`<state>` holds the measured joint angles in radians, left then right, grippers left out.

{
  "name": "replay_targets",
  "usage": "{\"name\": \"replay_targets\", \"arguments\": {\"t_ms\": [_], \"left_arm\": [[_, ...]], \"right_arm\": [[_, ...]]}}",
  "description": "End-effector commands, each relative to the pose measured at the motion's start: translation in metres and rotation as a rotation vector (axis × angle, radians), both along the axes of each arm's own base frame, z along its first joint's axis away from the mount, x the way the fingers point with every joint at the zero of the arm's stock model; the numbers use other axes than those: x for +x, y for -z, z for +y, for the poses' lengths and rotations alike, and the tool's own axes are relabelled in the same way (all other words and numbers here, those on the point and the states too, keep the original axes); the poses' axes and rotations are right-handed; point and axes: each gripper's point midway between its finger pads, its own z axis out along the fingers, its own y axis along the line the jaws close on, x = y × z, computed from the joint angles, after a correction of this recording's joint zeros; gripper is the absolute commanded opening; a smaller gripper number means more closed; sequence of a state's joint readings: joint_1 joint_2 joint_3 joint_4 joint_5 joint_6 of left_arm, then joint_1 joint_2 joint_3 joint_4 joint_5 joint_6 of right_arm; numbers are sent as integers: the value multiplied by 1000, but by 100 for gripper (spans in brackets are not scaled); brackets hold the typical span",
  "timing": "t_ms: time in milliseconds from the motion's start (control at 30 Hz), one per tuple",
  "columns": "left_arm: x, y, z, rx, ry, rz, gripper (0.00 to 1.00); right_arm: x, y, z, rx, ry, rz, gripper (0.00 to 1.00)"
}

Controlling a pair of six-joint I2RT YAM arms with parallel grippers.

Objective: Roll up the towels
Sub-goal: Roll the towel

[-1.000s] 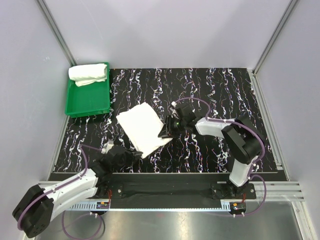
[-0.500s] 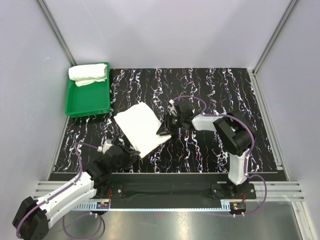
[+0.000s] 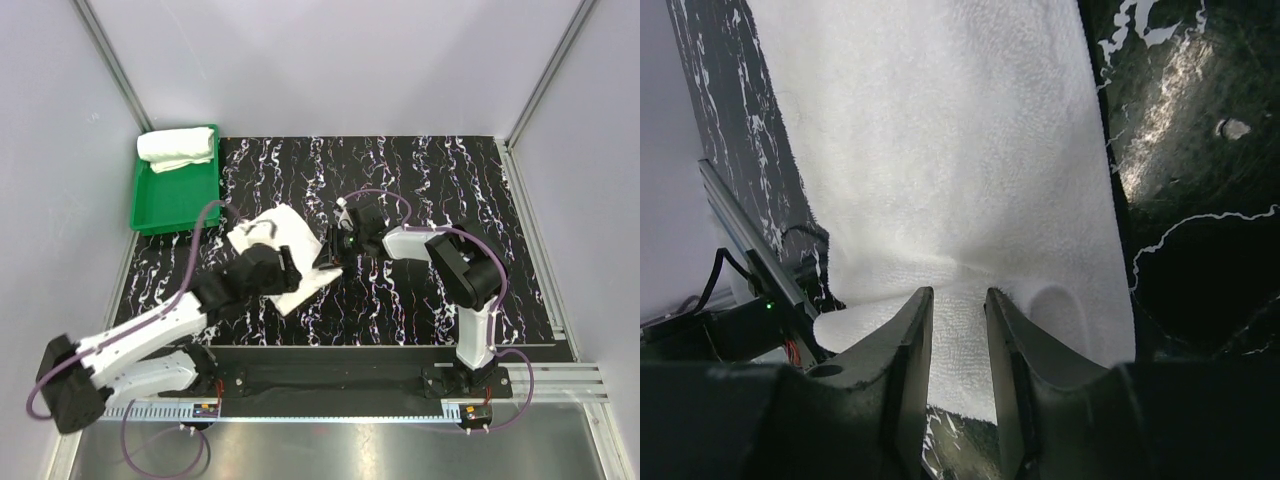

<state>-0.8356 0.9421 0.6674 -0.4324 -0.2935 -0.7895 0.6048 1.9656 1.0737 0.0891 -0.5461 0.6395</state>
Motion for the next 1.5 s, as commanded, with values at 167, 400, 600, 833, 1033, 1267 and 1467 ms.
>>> {"name": "replay_targets", "arguments": {"t_ms": [167, 400, 600, 833, 1033, 1267, 1467], "left_arm": [[9, 1, -46, 427, 363, -155, 52], [0, 29, -35, 611, 392, -108, 58], [-11, 62, -30, 654, 396, -46, 61], [-11, 83, -32, 704, 413, -7, 61], [-9, 97, -30, 765, 384, 36, 62], [-7, 122, -17, 833, 305, 124, 64], [-6, 140, -4, 798, 270, 216, 55]], "right_arm": [[10, 28, -20, -114, 25, -1, 36], [13, 39, -24, -109, 31, 36, 34], [14, 42, -26, -108, 33, 47, 34], [16, 45, -27, -106, 38, 57, 34], [22, 47, -37, -90, 82, 84, 34], [25, 45, -42, -51, 97, 106, 34], [31, 38, -53, -10, 125, 120, 34]]}}
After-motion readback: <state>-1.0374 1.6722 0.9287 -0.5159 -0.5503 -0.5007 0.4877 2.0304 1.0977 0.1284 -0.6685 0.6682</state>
